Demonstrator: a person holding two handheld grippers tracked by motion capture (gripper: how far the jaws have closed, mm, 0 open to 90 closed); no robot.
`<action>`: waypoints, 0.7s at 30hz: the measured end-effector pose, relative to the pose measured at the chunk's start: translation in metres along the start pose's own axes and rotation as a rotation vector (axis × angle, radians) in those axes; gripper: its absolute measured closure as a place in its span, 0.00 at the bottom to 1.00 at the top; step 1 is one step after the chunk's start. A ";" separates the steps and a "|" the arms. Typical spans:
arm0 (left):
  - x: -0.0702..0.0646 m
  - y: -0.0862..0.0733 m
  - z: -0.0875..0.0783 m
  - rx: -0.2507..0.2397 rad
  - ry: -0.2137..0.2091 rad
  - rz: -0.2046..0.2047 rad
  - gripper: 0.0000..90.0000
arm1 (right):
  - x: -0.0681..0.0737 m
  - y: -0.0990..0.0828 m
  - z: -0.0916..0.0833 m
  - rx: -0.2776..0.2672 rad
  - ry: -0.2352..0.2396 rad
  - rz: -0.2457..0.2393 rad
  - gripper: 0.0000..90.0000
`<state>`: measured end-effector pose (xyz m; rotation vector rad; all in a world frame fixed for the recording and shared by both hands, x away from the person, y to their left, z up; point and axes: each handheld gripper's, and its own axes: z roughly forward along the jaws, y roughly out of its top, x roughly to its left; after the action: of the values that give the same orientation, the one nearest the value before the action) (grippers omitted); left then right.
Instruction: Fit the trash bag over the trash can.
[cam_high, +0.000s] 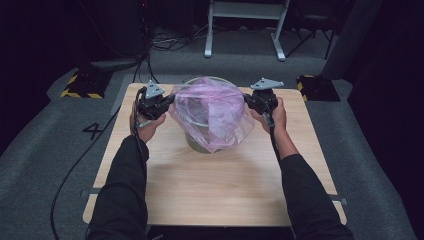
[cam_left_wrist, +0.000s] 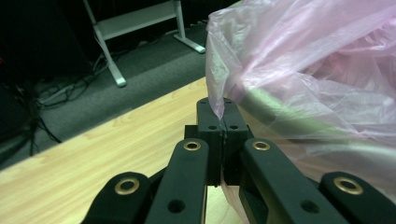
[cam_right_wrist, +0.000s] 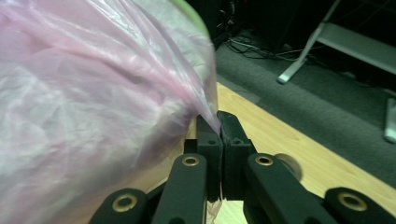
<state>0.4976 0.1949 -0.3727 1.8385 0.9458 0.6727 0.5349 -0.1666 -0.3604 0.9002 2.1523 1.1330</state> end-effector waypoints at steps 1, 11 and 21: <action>0.000 -0.001 0.002 0.002 -0.007 -0.006 0.99 | 0.000 -0.001 0.002 -0.001 0.011 0.011 0.99; -0.004 -0.007 0.002 -0.027 -0.098 -0.043 1.00 | -0.006 -0.016 -0.003 -0.061 0.167 0.095 1.00; -0.028 -0.017 -0.022 -0.030 -0.199 0.065 1.00 | -0.005 -0.041 -0.043 -0.088 0.272 0.059 1.00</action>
<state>0.4594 0.1870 -0.3799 1.8775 0.7447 0.5289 0.4952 -0.2093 -0.3736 0.8139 2.2794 1.4396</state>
